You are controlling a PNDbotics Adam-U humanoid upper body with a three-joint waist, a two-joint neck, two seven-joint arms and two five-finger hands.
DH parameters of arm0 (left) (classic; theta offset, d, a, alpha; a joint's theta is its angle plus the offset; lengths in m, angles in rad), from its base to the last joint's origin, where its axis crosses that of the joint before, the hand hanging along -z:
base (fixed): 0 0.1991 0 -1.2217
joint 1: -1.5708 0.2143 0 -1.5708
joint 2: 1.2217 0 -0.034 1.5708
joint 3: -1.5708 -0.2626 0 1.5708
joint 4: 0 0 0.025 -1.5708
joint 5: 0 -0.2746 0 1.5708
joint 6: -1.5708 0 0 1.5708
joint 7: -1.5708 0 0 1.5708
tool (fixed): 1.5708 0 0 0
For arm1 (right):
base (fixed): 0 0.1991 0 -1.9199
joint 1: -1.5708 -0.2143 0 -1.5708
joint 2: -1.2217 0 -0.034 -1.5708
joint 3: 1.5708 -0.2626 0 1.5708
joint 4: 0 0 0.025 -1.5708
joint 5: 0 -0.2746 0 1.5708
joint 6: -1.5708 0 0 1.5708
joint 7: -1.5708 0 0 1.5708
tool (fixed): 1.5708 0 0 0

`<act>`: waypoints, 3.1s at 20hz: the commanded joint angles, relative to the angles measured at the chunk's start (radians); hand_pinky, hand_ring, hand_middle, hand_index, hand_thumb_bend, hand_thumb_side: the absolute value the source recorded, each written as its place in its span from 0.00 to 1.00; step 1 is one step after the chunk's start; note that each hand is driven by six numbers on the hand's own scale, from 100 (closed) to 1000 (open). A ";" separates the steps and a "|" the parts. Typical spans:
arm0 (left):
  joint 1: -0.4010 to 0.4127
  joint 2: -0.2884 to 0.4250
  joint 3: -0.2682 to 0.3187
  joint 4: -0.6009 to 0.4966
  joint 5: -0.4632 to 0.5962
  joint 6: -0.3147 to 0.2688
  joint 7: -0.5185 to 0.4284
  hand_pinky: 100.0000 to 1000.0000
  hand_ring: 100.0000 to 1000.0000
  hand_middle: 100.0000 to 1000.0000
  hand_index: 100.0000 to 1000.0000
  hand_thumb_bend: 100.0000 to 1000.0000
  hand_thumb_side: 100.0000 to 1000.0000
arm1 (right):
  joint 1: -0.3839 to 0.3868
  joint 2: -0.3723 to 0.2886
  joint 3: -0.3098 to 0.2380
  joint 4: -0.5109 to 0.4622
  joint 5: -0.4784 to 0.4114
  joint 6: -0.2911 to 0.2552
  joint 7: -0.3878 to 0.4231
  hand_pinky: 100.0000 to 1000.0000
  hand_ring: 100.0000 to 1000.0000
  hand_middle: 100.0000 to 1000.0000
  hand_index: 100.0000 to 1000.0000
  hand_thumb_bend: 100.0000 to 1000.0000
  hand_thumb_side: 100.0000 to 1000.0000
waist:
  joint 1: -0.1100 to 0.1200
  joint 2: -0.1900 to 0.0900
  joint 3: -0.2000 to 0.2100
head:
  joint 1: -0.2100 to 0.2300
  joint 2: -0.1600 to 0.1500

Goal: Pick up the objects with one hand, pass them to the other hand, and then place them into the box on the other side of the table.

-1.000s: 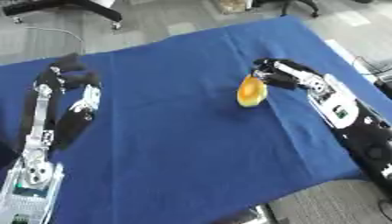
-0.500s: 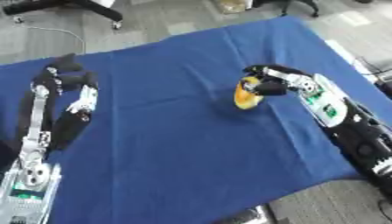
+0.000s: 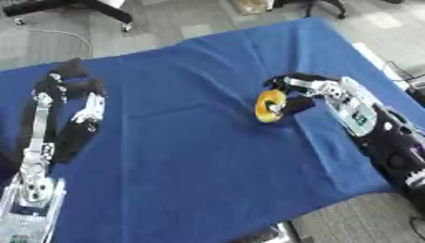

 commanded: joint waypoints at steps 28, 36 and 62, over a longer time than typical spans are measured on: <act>-0.013 -0.009 -0.011 -0.015 -0.003 -0.004 -0.002 0.73 0.63 0.69 0.87 0.10 0.60 | -0.011 0.065 -0.138 -0.214 0.007 0.021 -0.467 0.33 0.06 0.00 0.07 0.00 0.00 | -0.002 0.006 -0.012 | 0.009 -0.003; -0.020 -0.026 -0.043 0.012 -0.014 -0.019 -0.018 0.74 0.63 0.69 0.87 0.09 0.59 | -0.027 0.170 -0.152 -0.304 -0.049 0.040 -0.500 0.32 0.05 0.00 0.06 0.00 0.01 | -0.002 0.004 -0.016 | 0.016 -0.003; -0.131 -0.129 -0.197 0.121 -0.379 -0.140 0.154 0.75 0.67 0.73 0.89 0.42 0.24 | -0.078 0.405 -0.071 -0.423 -0.174 0.042 -0.455 0.31 0.05 0.00 0.06 0.00 0.17 | -0.011 -0.002 -0.035 | 0.159 -0.003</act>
